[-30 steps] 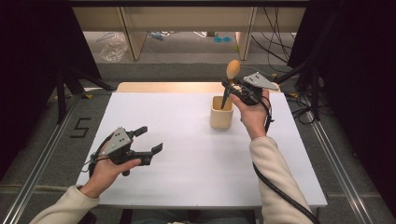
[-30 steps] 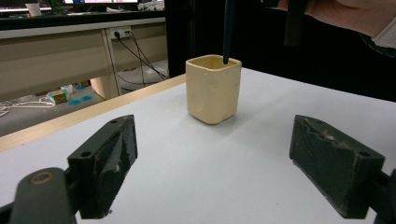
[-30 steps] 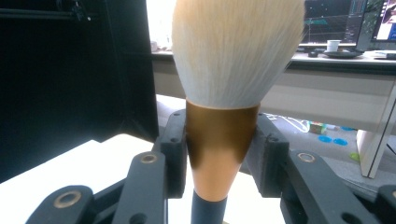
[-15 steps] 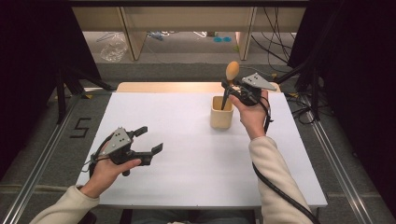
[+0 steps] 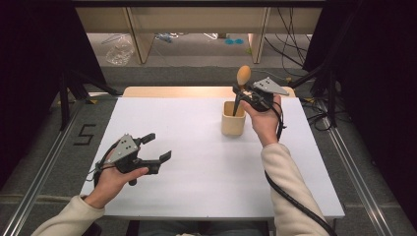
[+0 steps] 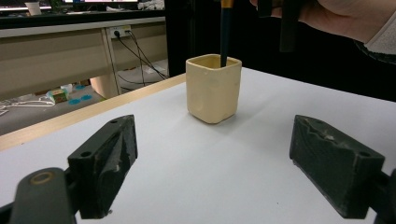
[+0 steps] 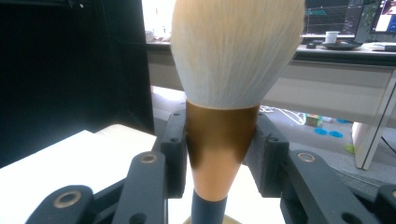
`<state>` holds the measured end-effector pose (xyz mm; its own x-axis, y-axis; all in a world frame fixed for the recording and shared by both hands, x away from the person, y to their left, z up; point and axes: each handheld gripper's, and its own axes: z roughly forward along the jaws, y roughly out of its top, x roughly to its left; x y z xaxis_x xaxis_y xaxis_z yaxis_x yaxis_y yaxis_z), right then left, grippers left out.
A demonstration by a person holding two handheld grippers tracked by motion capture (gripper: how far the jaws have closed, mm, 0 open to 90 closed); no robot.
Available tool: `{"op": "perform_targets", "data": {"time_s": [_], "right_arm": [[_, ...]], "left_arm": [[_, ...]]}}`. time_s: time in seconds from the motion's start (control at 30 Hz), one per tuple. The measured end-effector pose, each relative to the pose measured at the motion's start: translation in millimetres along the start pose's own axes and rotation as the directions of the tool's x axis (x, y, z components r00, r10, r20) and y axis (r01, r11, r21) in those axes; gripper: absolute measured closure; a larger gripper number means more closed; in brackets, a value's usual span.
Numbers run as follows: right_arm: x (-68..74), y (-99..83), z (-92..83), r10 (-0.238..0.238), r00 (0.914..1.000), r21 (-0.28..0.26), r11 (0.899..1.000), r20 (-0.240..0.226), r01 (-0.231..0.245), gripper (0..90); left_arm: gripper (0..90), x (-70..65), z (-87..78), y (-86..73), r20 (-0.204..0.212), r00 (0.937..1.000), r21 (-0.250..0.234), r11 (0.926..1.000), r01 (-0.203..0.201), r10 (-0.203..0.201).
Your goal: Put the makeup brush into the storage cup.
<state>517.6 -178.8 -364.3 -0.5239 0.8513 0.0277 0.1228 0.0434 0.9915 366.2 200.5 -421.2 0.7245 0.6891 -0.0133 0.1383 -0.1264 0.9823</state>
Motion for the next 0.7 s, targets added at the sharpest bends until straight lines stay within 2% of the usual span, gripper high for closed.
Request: {"op": "perform_targets", "data": {"time_s": [0.7], "right_arm": [[-4.7, -10.6, 4.9, -0.010, 0.9996, 0.044, 0.999, 0.027, 0.008, 63.9]], "left_arm": [[14.9, -0.3, 0.3, -0.5, 0.000, 1.0000, 0.001, 1.0000, 0.006, -0.006]]}}
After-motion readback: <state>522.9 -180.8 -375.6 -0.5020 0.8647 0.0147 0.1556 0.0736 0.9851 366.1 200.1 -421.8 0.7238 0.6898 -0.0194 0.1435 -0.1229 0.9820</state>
